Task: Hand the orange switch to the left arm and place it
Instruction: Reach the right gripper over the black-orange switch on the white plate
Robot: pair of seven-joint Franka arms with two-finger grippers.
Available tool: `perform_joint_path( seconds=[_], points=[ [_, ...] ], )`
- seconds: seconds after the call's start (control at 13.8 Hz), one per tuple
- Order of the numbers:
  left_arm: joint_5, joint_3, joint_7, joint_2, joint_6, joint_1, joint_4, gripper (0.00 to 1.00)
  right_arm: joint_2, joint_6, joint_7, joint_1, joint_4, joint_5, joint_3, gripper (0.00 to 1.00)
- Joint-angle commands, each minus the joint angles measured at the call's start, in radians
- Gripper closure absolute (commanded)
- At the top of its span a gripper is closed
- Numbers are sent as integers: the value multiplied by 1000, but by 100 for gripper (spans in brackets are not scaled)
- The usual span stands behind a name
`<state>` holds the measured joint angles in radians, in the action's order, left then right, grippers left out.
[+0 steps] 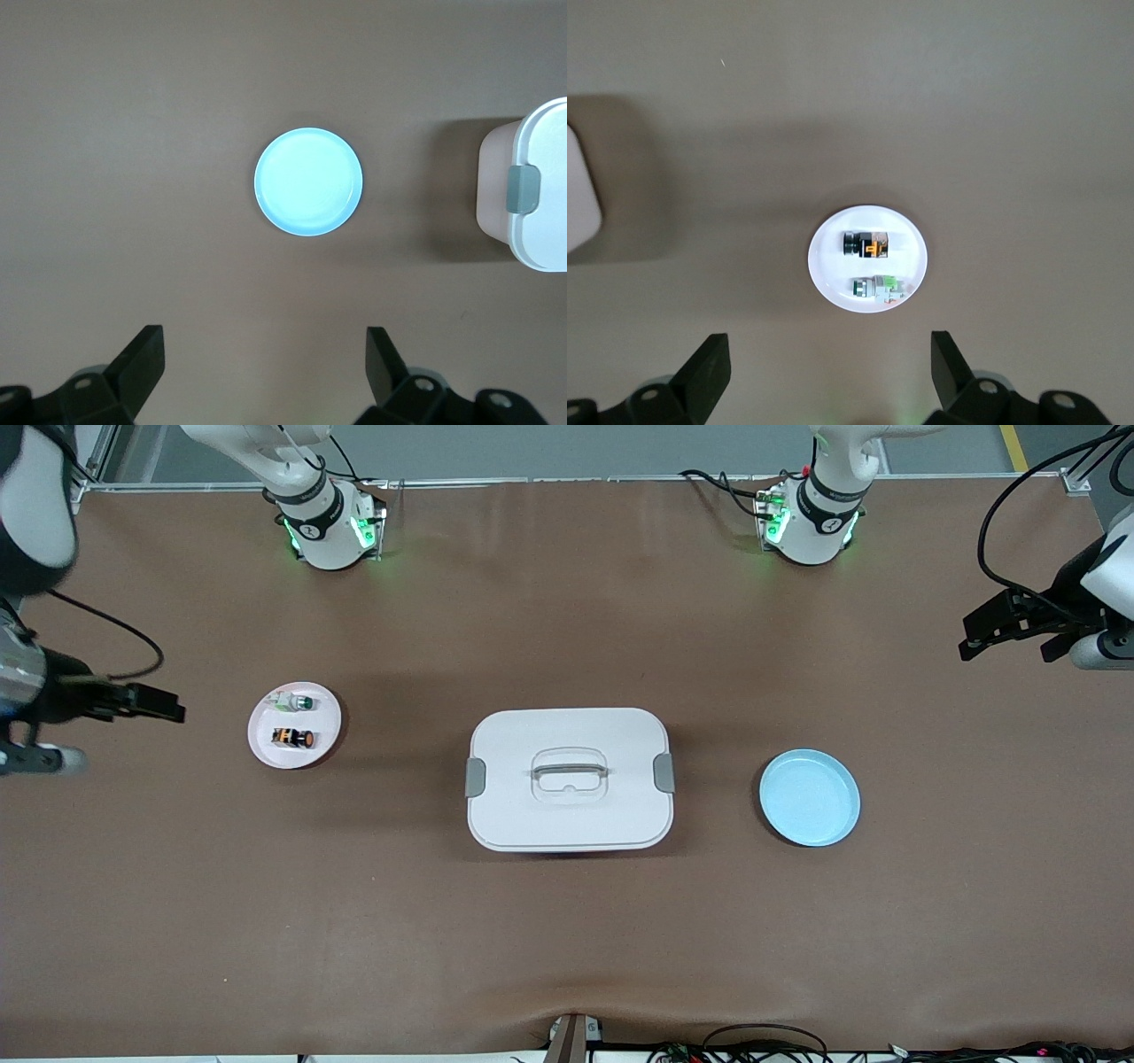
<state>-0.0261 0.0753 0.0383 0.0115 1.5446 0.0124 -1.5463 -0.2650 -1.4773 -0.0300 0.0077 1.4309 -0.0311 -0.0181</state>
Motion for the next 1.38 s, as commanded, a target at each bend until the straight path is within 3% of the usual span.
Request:
perform_joint_path(
  seconds=[0.0, 0.43, 0.8, 1.16, 1.3],
  points=[
    [18, 4, -14, 2, 3, 1, 0, 0, 41, -70, -73, 26, 124, 0, -2, 0],
    [18, 24, -12, -18, 2, -9, -6, 0, 167, -391, -77, 22, 526, 0, -2, 0],
    [20, 41, -11, -21, -6, -8, -6, 0, 168, -662, -77, 20, 771, 0, -5, 0],
    [20, 46, -9, -33, -9, -11, -14, 0, 164, -779, -70, 5, 859, 30, -6, 0],
    [20, 47, -9, -34, -9, -11, -14, 0, 162, -898, -65, -2, 934, 30, -6, 0]
  ],
)
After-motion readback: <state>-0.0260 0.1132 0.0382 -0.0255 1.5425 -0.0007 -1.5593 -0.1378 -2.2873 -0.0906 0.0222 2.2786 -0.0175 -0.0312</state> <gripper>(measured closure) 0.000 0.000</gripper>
